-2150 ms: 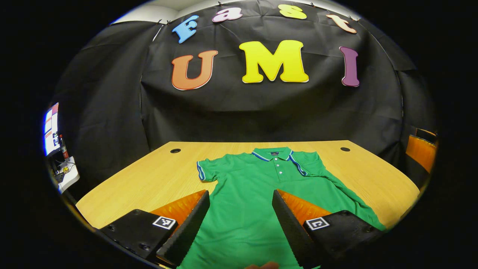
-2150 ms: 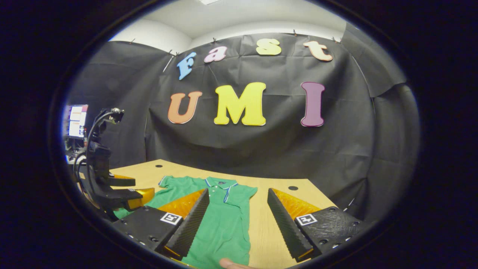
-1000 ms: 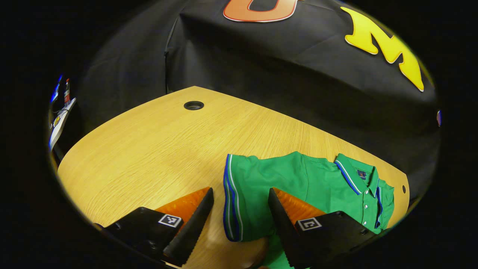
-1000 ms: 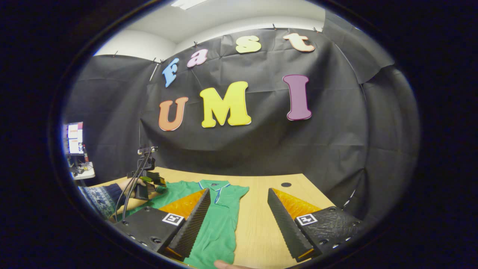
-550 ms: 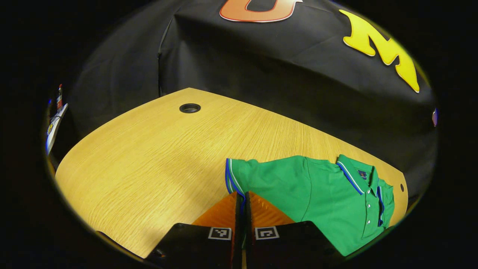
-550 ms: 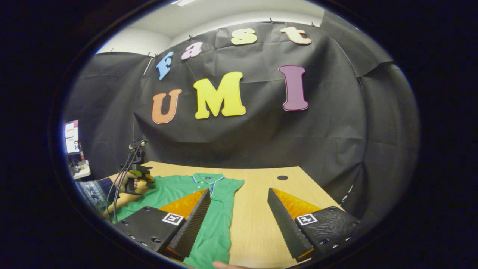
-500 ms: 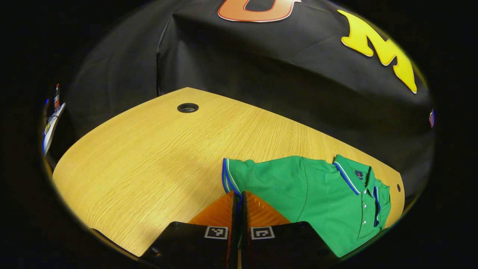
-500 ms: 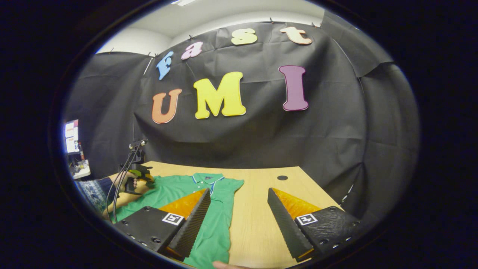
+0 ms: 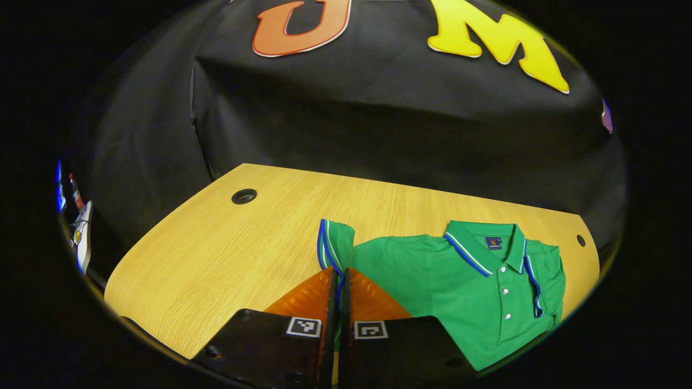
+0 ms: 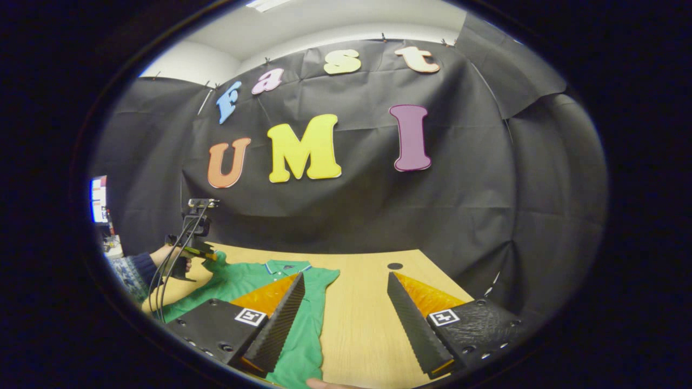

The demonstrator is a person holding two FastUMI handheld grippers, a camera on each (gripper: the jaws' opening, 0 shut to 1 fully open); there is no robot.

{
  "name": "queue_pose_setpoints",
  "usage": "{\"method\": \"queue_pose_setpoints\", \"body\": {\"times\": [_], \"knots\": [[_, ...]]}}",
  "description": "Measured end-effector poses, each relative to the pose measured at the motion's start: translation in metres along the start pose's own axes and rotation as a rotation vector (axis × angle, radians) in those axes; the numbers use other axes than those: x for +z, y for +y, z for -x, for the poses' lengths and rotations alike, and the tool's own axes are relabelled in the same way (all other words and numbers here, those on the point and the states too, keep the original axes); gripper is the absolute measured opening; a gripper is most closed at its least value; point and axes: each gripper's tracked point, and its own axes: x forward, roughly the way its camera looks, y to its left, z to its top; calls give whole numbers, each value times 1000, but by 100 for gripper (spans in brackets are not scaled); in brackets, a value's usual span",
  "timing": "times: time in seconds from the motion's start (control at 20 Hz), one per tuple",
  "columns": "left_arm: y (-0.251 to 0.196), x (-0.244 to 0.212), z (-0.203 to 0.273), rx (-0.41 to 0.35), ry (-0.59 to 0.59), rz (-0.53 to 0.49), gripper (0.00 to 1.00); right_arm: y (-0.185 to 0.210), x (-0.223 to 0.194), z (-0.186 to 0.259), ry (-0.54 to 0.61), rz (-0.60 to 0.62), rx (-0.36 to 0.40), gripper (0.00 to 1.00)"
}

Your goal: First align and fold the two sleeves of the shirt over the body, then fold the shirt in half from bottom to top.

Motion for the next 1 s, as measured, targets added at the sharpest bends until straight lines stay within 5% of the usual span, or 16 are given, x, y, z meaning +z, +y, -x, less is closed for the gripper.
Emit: {"method": "queue_pose_setpoints", "body": {"times": [0.45, 0.55, 0.65, 0.75, 1.0], "knots": [[-69, -10, 4, -26, 20, -139, 13, -7, -1, -3, 6, -3, -12, 93], [-84, -10, 11, -47, 11, -131, 24, -8, -2, -3, 11, 0, -13, 93], [-95, -6, 18, -72, -15, -139, 72, -8, -2, -3, 13, 0, -14, 93], [-102, 0, 29, -82, -44, -148, 98, -7, -3, -4, 17, -3, -11, 93], [-99, 14, 63, -84, -100, -157, 100, -2, -5, -3, 22, 4, -3, 93]]}}
